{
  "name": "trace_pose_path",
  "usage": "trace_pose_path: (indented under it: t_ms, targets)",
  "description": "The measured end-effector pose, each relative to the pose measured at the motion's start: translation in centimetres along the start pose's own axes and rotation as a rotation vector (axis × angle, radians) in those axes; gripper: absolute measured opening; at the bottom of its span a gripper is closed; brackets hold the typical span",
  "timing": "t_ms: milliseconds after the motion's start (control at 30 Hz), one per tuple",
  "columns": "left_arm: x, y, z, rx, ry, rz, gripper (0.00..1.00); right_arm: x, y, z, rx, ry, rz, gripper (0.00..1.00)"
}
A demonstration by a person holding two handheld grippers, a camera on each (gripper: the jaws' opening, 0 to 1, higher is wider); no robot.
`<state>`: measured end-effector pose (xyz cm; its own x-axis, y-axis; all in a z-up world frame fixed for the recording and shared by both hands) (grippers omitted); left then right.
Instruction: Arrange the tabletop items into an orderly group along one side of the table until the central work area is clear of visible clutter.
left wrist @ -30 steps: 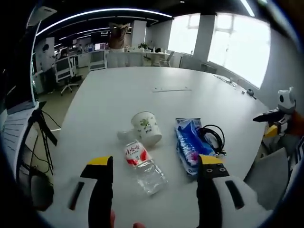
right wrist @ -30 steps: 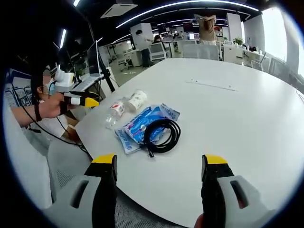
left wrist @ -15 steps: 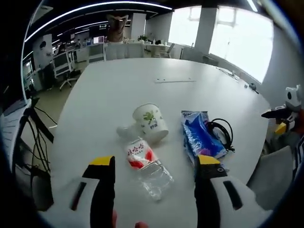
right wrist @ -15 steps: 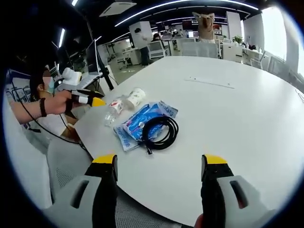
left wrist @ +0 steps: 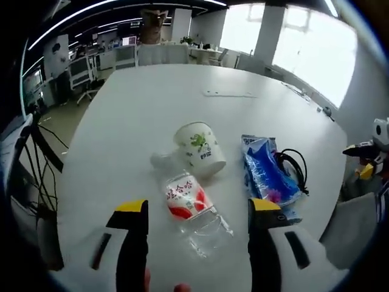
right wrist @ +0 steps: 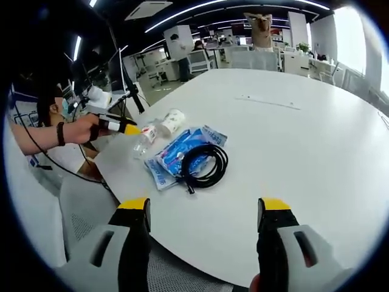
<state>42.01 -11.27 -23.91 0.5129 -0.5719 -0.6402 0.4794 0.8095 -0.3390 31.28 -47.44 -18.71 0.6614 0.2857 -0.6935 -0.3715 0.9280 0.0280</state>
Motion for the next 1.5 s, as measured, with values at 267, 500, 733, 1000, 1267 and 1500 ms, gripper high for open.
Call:
trace_pose_path:
  t_ms: [267, 500, 733, 1000, 1267, 1500]
  targets:
    - [1.2, 0.5, -0.9, -0.037, 0.04, 0.011, 0.63, 0.1, -0.2, 0.2, 0.013, -0.007, -0.01, 0.71]
    - [1.7, 0.8, -1.7, -0.065, 0.059, 0.03, 0.61, 0.0, 0.0, 0.1, 0.014, -0.011, -0.01, 0.71]
    - [1.9, 0.7, -2.7, -0.1, 0.08, 0.033, 0.56, -0.2, -0.1, -0.2, 0.018, -0.015, -0.016, 0.71]
    - [2.3, 0.1, -2.6, -0.083, 0.115, 0.013, 0.52, -0.5, 0.1, 0.5, 0.015, -0.034, -0.017, 0.72]
    - [2.5, 0.0, -2.9, -0.092, 0.137, 0.024, 0.52, -0.8, 0.4, 0.4, 0.02, -0.046, -0.017, 0.71]
    - [2.0, 0.0, -3.6, -0.106, 0.14, 0.022, 0.41, -0.7, 0.6, 0.7, 0.023, -0.063, -0.016, 0.71]
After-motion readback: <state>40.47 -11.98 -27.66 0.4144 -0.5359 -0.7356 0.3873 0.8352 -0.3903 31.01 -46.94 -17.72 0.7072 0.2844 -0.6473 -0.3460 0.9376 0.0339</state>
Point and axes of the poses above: the point that each gripper's makers call its tool centre point, and the gripper's own axes: x roughly forward along the fingers, y roughly to its left, z roughly out of its top, the point moved 5 cm from there along -x, roughly backward along the fingers, and after that the axes turned 15 degrees about -z, right-handed, at the moved point
